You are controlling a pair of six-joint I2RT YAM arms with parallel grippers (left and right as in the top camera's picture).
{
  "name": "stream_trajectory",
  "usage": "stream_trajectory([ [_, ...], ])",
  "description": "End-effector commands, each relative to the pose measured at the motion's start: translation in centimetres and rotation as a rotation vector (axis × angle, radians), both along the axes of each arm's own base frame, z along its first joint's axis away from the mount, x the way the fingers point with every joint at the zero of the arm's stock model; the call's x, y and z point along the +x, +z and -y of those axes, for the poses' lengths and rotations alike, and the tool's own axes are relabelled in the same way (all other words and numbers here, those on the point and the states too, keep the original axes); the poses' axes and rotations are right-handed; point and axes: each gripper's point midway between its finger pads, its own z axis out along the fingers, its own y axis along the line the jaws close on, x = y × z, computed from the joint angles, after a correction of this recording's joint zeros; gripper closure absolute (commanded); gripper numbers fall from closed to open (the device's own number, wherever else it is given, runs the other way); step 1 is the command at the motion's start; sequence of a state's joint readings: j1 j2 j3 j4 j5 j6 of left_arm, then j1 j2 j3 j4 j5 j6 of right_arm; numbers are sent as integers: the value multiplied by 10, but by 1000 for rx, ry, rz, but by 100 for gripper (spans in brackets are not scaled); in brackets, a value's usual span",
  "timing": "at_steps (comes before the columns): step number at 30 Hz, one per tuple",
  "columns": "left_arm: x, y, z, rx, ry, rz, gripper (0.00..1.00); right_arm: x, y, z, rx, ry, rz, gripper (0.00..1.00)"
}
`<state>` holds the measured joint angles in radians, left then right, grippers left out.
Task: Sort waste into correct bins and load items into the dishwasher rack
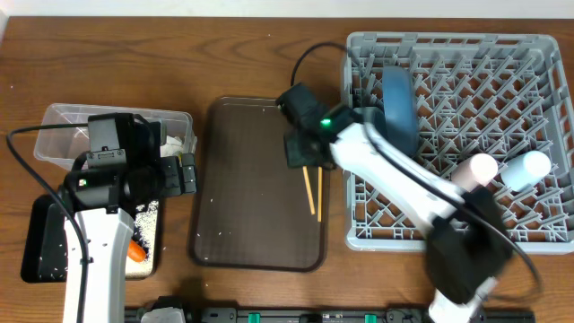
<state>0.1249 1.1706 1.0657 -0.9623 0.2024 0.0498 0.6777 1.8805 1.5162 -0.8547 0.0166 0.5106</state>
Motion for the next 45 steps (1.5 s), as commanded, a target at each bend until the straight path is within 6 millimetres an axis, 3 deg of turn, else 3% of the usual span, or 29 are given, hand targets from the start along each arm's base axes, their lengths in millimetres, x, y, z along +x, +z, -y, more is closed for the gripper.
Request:
stream_trajectory([
  [1, 2, 4, -2, 17, -5, 11, 2, 7, 68, 24, 43, 39, 145, 99],
  [5, 2, 4, -2, 17, -5, 11, 2, 10, 116, 86, 9, -49, 235, 99],
  [9, 2, 4, -2, 17, -5, 11, 2, 10, 140, 161, -40, -148, 261, 99],
  [14, 2, 4, -2, 17, -5, 11, 2, 10, 137, 245, -114, -293, 216, 99],
  [19, 2, 4, -2, 17, -5, 11, 2, 16, 111, 287, -170, -332, 147, 99],
  [23, 2, 4, -2, 17, -5, 11, 2, 27, 79, 302, -205, -324, 70, 99],
  [27, 2, 4, -2, 17, -5, 11, 2, 43, 46, 301, -200, -310, 12, 99],
  [32, 2, 4, -2, 17, -5, 11, 2, 55, 20, 300, -189, -304, -25, 99],
  [34, 2, 4, -2, 17, -5, 12, 2, 58, 18, 301, -192, -306, -20, 84],
  [35, 2, 4, -2, 17, -5, 11, 2, 62, 22, 301, -192, -306, 2, 67],
  [37, 2, 4, -2, 17, -5, 11, 2, 65, 34, 303, -209, -311, 34, 55],
  [42, 2, 4, -2, 17, -5, 12, 2, 61, 83, 292, -166, -296, 124, 48],
  [45, 2, 4, -2, 17, -5, 12, 2, 52, 122, 247, 0, -193, 206, 50],
])
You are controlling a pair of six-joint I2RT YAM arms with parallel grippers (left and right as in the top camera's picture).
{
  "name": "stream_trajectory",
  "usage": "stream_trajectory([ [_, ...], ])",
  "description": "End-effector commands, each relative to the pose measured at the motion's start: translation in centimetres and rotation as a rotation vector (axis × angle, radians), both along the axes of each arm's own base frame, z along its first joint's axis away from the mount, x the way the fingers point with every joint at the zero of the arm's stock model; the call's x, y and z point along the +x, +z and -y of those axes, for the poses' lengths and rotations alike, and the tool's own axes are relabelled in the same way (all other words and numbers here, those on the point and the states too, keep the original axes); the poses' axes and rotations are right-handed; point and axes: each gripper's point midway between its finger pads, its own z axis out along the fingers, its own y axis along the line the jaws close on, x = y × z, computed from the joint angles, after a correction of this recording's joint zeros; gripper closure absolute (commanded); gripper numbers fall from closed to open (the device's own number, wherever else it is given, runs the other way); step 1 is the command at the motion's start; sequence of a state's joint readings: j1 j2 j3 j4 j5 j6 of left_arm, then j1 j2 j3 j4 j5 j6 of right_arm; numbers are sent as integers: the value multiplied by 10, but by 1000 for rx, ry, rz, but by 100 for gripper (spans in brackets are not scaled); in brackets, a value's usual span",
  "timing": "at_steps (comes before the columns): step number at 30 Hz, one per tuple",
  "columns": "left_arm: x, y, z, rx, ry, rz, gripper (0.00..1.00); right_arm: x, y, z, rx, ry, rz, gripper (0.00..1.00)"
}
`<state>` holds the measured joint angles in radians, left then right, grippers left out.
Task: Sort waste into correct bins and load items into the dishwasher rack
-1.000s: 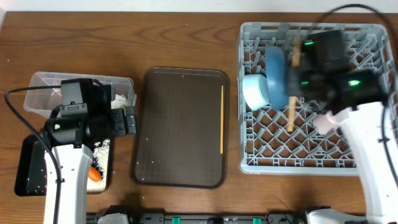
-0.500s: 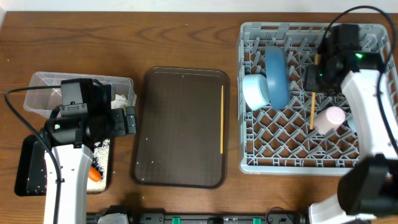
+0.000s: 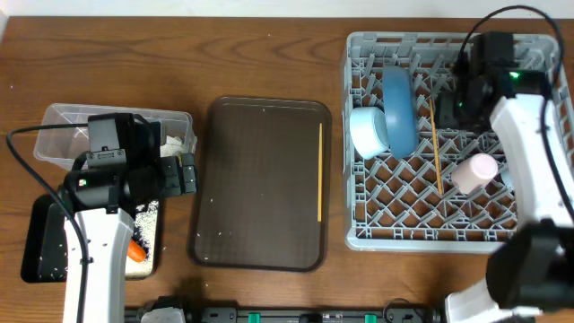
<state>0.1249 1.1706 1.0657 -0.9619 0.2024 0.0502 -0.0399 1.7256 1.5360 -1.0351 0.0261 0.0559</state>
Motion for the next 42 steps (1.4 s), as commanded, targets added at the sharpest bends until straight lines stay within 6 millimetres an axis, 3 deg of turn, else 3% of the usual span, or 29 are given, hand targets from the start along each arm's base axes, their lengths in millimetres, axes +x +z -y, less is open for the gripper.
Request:
stream_trajectory([
  [1, 1, 4, -2, 17, -5, 10, 2, -7, 80, -60, 175, 151, 207, 50],
  [4, 2, 4, -2, 17, -5, 11, 2, -24, 106, -109, 257, 200, 257, 50],
  [7, 2, 4, -2, 17, -5, 11, 2, -40, 108, -158, 285, 238, 239, 50],
  [10, 1, 4, -2, 17, -5, 10, 2, -54, 84, -201, 238, 230, 189, 50],
  [15, 2, 4, -2, 17, -5, 11, 2, -60, 27, -239, 76, 102, 141, 51],
  [19, 2, 4, -2, 17, -5, 11, 2, -57, -26, -269, 37, 75, 80, 43],
  [25, 2, 4, -2, 17, -5, 11, 2, -42, -88, -280, 6, 45, 15, 46],
  [32, 2, 4, -2, 17, -5, 11, 2, -41, -134, -278, -6, 31, -78, 49],
  [37, 2, 4, -2, 17, -5, 11, 2, -43, -158, -268, -41, -2, -125, 53],
  [42, 2, 4, -2, 17, -5, 11, 2, -43, -163, -263, -50, -12, -139, 52],
])
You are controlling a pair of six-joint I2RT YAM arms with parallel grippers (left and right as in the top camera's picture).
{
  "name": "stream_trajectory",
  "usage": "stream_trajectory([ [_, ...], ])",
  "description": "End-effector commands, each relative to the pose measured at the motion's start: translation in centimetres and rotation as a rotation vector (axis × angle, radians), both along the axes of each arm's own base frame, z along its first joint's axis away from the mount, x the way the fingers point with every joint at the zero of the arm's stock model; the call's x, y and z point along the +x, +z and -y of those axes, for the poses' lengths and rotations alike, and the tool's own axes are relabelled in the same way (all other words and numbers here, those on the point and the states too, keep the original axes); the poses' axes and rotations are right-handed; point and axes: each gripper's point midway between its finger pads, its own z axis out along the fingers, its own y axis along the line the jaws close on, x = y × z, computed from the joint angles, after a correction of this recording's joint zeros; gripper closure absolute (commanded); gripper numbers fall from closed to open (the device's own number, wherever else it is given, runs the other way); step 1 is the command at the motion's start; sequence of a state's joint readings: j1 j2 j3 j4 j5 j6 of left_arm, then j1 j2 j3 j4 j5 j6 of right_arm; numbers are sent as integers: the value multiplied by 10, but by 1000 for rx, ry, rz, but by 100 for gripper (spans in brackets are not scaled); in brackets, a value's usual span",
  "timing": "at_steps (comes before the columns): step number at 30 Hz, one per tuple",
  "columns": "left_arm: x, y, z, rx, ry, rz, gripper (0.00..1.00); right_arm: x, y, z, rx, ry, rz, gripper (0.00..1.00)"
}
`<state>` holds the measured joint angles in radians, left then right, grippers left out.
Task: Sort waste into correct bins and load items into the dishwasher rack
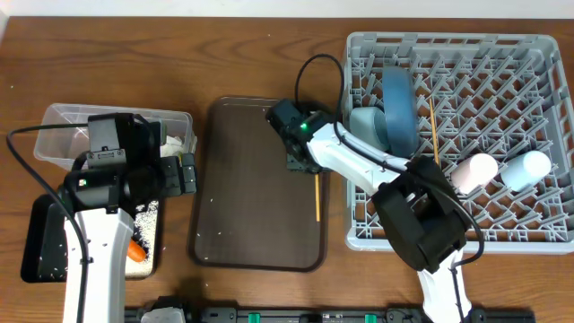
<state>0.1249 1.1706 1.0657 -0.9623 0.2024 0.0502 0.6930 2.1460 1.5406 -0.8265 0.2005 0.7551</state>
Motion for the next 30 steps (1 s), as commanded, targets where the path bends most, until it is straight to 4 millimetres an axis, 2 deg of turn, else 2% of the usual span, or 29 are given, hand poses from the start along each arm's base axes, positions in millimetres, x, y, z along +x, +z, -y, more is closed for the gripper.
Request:
stream_trajectory([
  [1, 2, 4, -2, 17, -5, 11, 2, -3, -12, 7, -19, -28, -30, 53],
  [4, 2, 4, -2, 17, -5, 11, 2, -8, -14, 3, 9, -28, -57, 57],
  [10, 2, 4, -2, 17, -5, 12, 2, -12, -15, -4, 25, -16, -66, 83],
  [15, 2, 4, -2, 17, -5, 12, 2, -23, -25, -8, 30, -6, -101, 86],
  [18, 2, 4, -2, 17, -5, 11, 2, -24, -28, -7, 25, -9, -107, 99],
  [22, 2, 4, -2, 17, -5, 11, 2, -17, -24, -12, 41, 40, -80, 99],
  [26, 2, 4, -2, 17, -5, 11, 2, -6, 3, -22, 65, 158, -20, 99],
  [30, 2, 4, -2, 17, -5, 12, 2, 3, 59, -29, 112, 268, 86, 99],
])
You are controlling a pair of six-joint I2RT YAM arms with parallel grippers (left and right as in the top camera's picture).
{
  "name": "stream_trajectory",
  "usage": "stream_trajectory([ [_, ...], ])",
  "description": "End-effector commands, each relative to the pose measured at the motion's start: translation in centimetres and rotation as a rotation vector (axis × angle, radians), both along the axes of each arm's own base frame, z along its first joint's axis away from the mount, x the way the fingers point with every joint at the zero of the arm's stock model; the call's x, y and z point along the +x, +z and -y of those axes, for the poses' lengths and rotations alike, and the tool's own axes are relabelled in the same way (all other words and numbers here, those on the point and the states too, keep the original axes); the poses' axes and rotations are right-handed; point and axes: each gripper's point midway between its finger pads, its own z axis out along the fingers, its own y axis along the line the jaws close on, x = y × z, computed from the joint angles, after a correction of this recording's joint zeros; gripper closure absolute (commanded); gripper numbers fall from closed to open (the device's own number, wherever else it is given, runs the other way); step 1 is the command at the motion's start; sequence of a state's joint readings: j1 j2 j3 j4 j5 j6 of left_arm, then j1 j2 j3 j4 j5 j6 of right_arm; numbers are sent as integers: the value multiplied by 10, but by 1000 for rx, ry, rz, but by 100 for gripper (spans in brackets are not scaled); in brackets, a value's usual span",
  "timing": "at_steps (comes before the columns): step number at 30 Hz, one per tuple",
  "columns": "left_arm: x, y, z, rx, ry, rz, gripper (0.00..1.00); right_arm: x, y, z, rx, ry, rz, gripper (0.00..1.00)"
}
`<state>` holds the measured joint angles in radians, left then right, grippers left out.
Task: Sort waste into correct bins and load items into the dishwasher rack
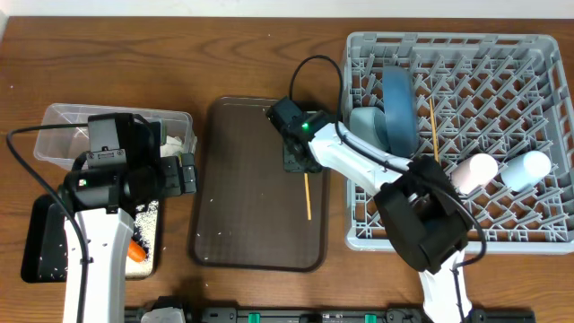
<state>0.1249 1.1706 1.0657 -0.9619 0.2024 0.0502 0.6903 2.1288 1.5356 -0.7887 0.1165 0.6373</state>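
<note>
A thin wooden chopstick [308,197] lies slightly tilted on the dark brown tray [242,224]. Its upper end runs under my right gripper [299,164], which sits low over the tray's right side and looks shut on that end. A second chopstick [434,130] rests in the grey dishwasher rack [538,235], beside a blue plate [399,108], a pale blue bowl [363,121], a pink cup [471,172] and a white cup [525,169]. My left gripper [186,174] hovers by the bins, open and empty.
A clear plastic bin [63,121] with white scraps stands at the left. Below it is a black bin [36,238] with rice grains and an orange piece [135,252]. The right arm reaches from the front across the rack's left edge.
The chopstick on the tray has shifted a little left and now tilts, its top still under my right gripper. The left arm has not moved.
My right gripper was first at the top of two chopsticks on the tray. Then it was over the rack with one chopstick lying there and one left on the tray. It returned to the remaining chopstick, which has now shifted.
</note>
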Motion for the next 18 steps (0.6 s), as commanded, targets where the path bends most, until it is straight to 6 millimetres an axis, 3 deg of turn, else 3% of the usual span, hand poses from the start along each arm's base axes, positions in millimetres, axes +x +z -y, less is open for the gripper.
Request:
stream_trajectory([
  [1, 2, 4, -2, 17, -5, 11, 2, 5, 72, -14, 67, 163, 140, 99],
  [5, 2, 4, -2, 17, -5, 11, 2, 11, 150, -2, 135, 211, 298, 99],
  [8, 2, 4, -2, 17, -5, 11, 2, 17, 205, 34, 157, 179, 407, 99],
  [11, 2, 4, -2, 17, -5, 11, 2, 22, 249, 94, 144, 92, 491, 99],
  [13, 2, 4, -2, 17, -5, 11, 2, 22, 267, 140, 110, 20, 525, 99],
  [16, 2, 4, -2, 17, -5, 11, 2, 18, 278, 206, 46, -79, 532, 99],
  [18, 2, 4, -2, 17, -5, 11, 2, 13, 275, 242, 21, -137, 503, 99],
])
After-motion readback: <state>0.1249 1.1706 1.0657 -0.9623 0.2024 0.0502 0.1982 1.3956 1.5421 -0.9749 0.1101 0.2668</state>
